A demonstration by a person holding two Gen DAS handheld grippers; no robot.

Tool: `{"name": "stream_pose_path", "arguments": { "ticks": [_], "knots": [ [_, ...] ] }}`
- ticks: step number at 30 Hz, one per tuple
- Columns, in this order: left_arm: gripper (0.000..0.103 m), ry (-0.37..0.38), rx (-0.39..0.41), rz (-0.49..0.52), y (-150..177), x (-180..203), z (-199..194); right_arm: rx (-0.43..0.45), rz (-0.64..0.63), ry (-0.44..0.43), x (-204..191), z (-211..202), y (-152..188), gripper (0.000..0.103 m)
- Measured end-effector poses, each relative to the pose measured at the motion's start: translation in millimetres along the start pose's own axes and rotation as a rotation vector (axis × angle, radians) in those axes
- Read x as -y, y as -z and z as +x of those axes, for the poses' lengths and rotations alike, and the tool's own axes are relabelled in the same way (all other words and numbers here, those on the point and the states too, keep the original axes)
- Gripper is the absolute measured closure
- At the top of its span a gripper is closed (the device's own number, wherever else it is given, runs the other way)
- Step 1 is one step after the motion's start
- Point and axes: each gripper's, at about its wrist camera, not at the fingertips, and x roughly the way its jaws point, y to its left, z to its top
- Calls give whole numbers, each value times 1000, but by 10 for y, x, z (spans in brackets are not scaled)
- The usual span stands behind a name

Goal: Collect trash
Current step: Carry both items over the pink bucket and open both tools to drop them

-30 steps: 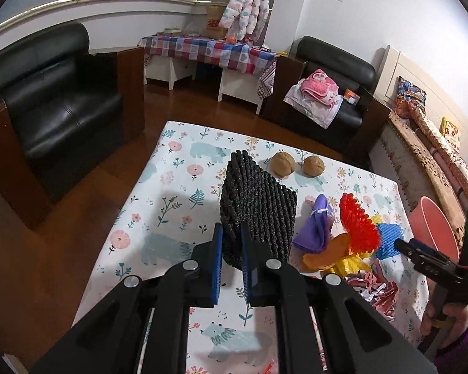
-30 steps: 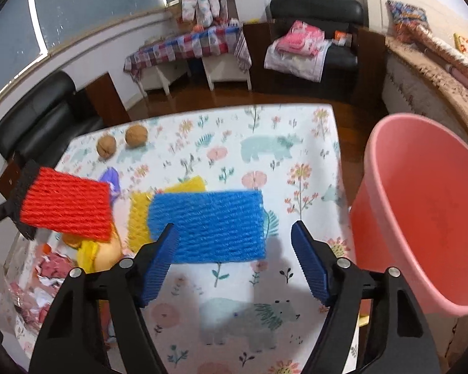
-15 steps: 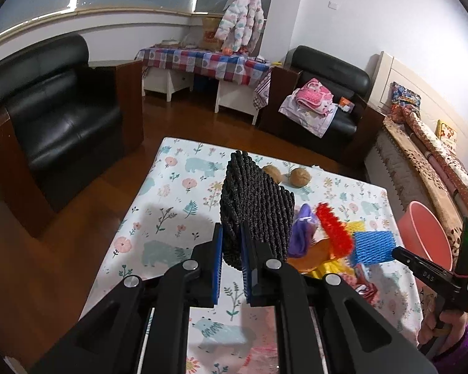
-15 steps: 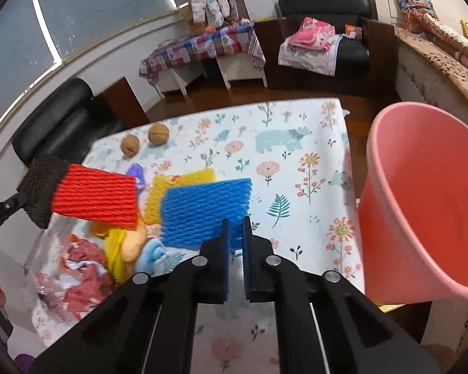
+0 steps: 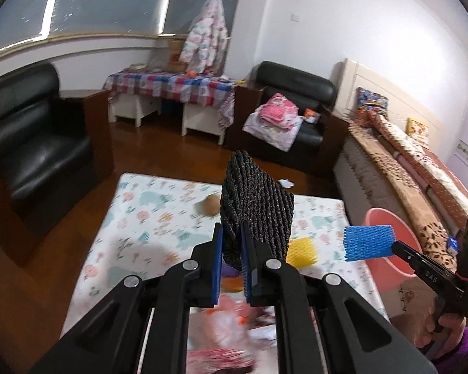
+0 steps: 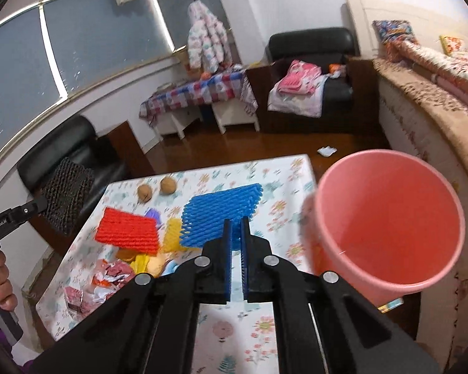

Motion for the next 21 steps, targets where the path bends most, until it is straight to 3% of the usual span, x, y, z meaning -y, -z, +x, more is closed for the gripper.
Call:
{"name": "stream_pose_path", "arguments": {
  "ticks": [7,21],
  "knots": [
    [93,124,-20,84,-145,660,164,56,46,114,390,-247,-94,98],
    [93,307,-110,298,-31,2191,816,81,109,356,1181,-428,-38,98]
  ]
}}
